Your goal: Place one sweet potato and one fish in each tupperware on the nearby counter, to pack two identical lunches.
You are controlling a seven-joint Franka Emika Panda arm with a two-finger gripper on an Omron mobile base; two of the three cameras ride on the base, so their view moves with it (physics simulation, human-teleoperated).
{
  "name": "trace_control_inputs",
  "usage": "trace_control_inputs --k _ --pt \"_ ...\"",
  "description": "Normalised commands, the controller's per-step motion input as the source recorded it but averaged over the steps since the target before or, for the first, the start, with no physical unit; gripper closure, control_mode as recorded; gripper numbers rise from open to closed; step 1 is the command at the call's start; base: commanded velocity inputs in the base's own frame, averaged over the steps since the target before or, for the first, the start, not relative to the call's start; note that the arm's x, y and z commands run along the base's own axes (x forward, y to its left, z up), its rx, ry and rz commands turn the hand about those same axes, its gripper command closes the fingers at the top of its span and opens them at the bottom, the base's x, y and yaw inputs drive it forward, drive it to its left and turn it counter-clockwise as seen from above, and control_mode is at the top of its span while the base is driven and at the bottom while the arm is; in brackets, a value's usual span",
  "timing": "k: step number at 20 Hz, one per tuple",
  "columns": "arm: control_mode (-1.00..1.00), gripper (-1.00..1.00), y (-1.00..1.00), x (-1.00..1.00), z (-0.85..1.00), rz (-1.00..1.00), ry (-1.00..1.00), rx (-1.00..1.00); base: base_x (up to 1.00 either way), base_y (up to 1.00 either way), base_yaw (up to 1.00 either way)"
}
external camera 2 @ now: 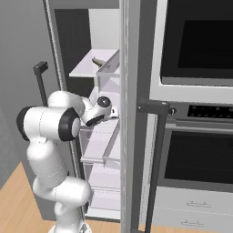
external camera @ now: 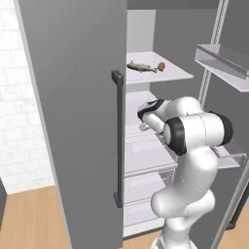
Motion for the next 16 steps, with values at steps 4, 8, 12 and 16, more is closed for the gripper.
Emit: trace_control_inputs --k 4,8,12,16 --pt "-1.00 1.00 0.20 -0.93 0.96 0.00 0.17 -0.03 0.00 0.00 0.00" --pt "-1.00 1.00 0.22 -0.90 1.00 0.00 0.31 -0.05 0.00 0.00 0.00" --pt "-1.00 1.00 0.15 -0.86 1.00 0.00 0.25 -0.02 0.00 0.00 0.00" --pt "-1.00 1.00 0.00 -0.97 0.99 -0.06 0.13 0.00 0.00 0.00 0.00"
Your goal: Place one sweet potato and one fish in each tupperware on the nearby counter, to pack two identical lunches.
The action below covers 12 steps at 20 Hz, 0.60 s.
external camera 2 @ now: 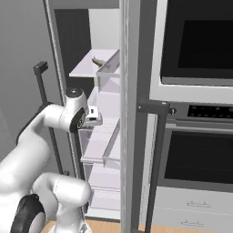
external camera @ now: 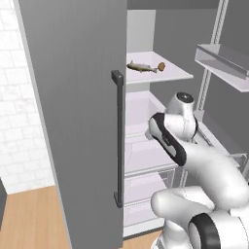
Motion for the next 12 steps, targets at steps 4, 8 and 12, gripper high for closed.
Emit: trace_control_inputs --k 4,8,12 --pt "-1.00 1.00 0.00 -1.00 0.54 -0.06 -0.01 0.00 0.00 0.00 0.00" --pt "-1.00 1.00 0.00 -1.00 0.44 -0.04 -0.09 0.00 0.00 0.00 0.00" --pt "-1.00 1.00 0.00 -1.00 0.32 -0.01 -0.08 0.00 0.00 0.00 0.00"
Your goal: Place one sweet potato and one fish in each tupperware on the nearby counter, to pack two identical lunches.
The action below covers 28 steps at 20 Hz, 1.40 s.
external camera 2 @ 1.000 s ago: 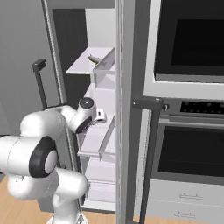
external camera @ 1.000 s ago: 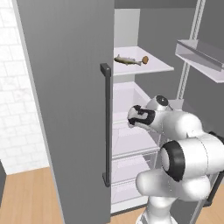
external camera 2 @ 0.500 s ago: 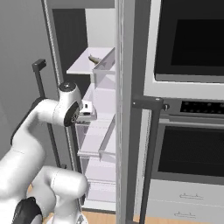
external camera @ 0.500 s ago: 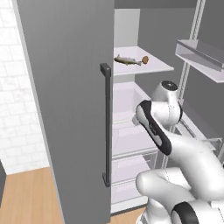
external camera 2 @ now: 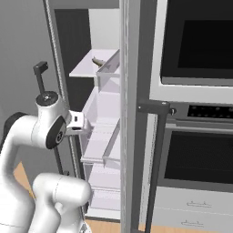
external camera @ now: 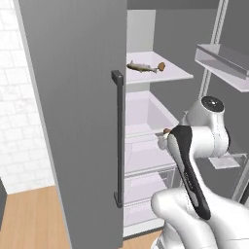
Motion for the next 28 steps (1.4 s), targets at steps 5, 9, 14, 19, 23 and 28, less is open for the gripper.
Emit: trace_control_inputs --k 5,9,14,19,23,28 --pt "-1.00 1.00 0.00 -1.00 0.16 -0.03 -0.03 0.00 0.00 0.00 0.00" --pt "1.00 1.00 0.00 -0.50 0.10 0.00 -0.04 0.00 -0.50 -0.04 0.00" --pt "1.00 1.00 0.00 0.00 0.00 0.00 0.00 0.00 -1.00 -0.19 -0.04" --pt "1.00 1.00 0.00 0.00 0.00 0.00 0.00 0.00 -1.00 -0.50 -0.20" --pt "1.00 1.00 0.00 0.00 0.00 0.00 0.00 0.00 -0.71 -0.76 -0.39" --pt "1.00 1.00 0.00 0.00 0.00 0.00 0.00 0.00 -0.10 -0.69 -0.52"
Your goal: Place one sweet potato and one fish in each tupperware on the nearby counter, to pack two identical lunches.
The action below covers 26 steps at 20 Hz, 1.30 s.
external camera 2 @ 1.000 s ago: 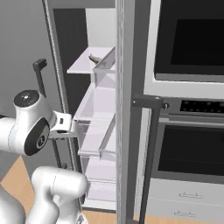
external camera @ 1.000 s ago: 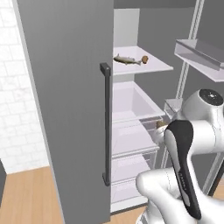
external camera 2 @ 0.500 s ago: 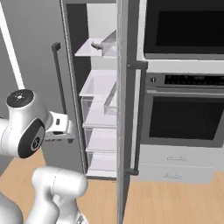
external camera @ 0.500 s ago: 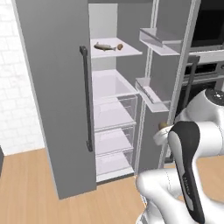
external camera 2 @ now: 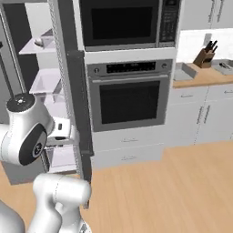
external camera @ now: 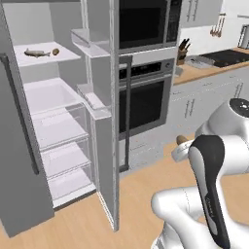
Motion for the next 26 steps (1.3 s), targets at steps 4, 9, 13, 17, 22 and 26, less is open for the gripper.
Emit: trace_control_inputs --k 4,9,13,17,22,26 --pt "1.00 1.00 0.00 0.00 0.00 0.00 0.00 0.00 0.36 -0.66 -0.65" --pt "1.00 1.00 0.00 0.00 0.00 0.00 0.00 0.00 0.92 -0.49 -0.59" --pt "1.00 1.00 0.00 0.00 0.00 0.00 0.00 0.00 1.00 -0.12 -0.41" --pt "1.00 1.00 0.00 0.00 0.00 0.00 0.00 0.00 1.00 0.00 -0.17" --pt "1.00 1.00 0.00 0.00 0.00 0.00 0.00 0.00 1.00 0.00 -0.01" --pt "1.00 1.00 0.00 0.00 0.00 0.00 0.00 0.00 1.00 0.00 0.02"
